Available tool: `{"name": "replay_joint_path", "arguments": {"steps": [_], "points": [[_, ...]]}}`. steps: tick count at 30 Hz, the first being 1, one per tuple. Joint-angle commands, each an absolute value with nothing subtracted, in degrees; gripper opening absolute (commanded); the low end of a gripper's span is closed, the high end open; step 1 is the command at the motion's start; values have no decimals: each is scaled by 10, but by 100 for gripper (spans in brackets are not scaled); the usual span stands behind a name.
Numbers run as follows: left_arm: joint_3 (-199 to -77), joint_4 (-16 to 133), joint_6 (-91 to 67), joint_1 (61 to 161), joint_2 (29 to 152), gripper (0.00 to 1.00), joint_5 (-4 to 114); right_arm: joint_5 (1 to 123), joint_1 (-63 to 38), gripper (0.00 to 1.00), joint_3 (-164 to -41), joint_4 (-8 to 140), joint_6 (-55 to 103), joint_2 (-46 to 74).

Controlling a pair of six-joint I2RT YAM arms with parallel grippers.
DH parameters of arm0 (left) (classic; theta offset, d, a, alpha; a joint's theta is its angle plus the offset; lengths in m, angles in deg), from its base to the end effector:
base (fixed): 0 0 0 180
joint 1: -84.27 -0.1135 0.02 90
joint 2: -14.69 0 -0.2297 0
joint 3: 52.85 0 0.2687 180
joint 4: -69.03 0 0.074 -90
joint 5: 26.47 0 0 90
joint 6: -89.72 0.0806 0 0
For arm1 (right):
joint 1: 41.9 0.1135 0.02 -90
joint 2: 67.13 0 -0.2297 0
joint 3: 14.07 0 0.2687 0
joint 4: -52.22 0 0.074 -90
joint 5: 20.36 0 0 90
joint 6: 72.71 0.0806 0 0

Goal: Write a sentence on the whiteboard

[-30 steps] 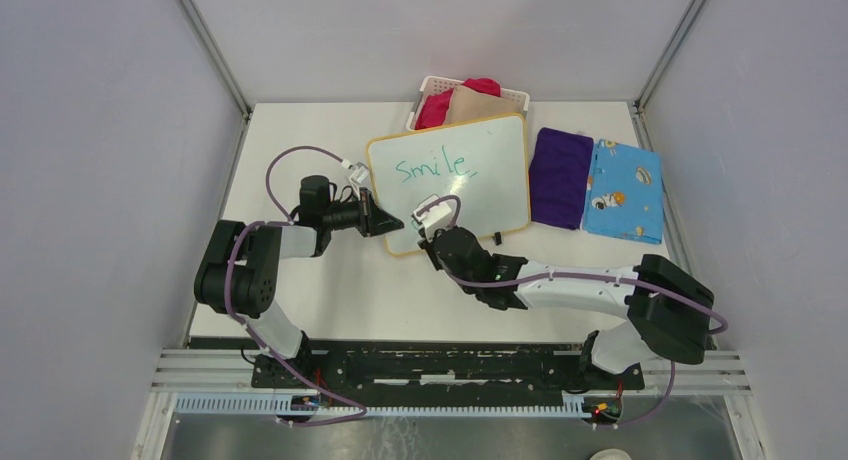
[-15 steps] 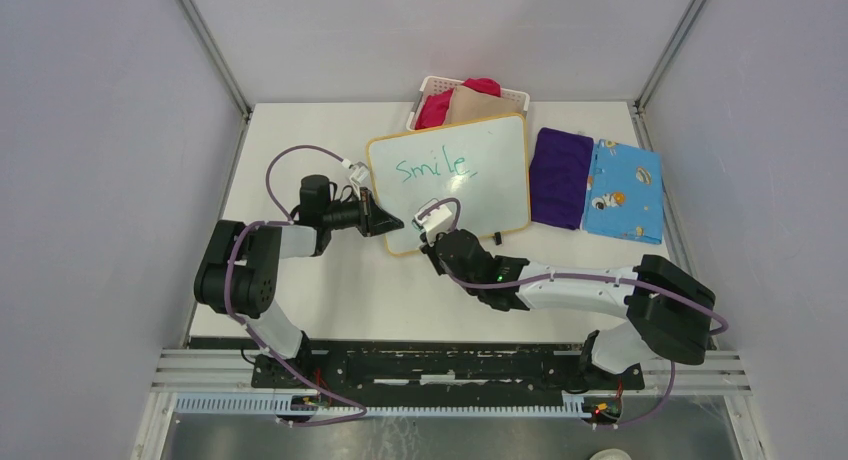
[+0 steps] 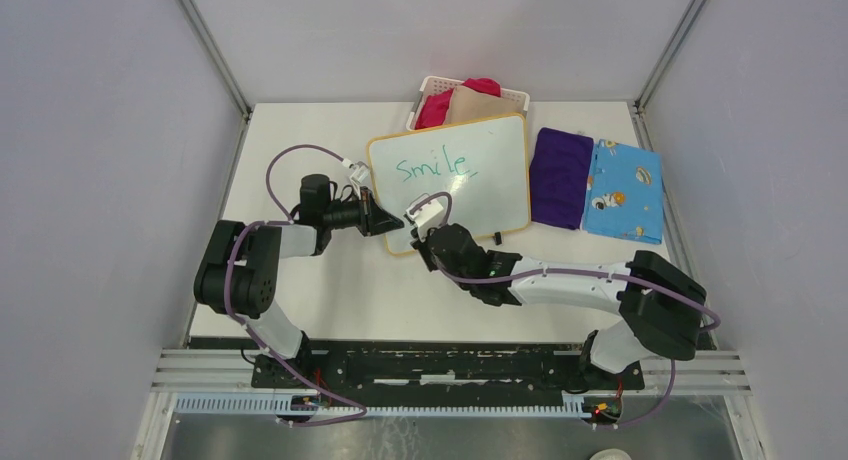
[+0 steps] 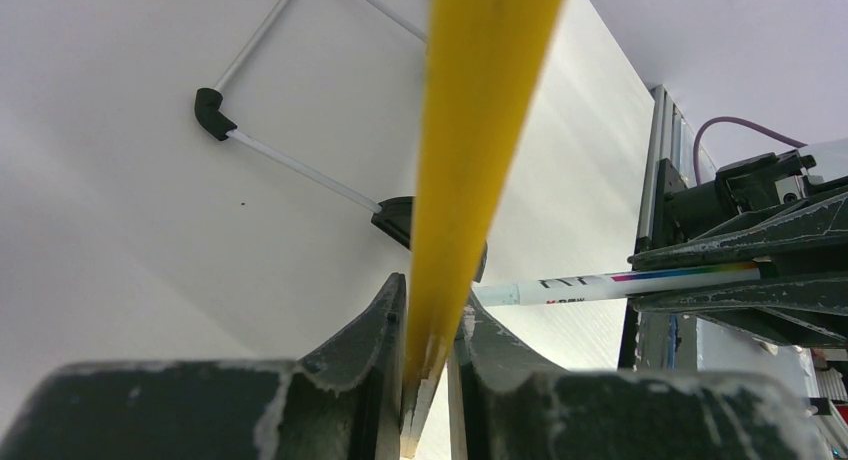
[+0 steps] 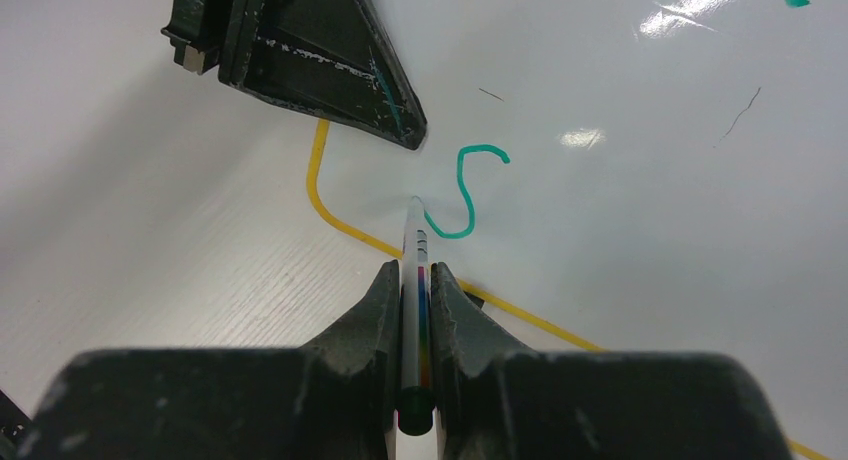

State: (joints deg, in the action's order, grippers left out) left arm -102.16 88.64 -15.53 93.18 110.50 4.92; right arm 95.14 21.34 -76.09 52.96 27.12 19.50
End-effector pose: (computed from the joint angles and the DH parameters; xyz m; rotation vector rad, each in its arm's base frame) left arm 0.3170 -0.1193 0.0947 0.5536 1.9502 -1.2982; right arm 0.2036 0.3267 0.1681 -0.6325 1.8842 0.3835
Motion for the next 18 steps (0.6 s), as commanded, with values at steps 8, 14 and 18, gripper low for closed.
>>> {"name": "replay_joint_path", "arguments": {"steps": [8,14,18], "points": [[-1023,816,-124,945,1108,2,96,931,206,0,-734,512,290,97],[-1024,813,-123,945,1107,2,98,952,177,0,-744,530,273,86],[-1024,811,-122,945,1108,2,98,945,165,0,-756,529,267,101]]}}
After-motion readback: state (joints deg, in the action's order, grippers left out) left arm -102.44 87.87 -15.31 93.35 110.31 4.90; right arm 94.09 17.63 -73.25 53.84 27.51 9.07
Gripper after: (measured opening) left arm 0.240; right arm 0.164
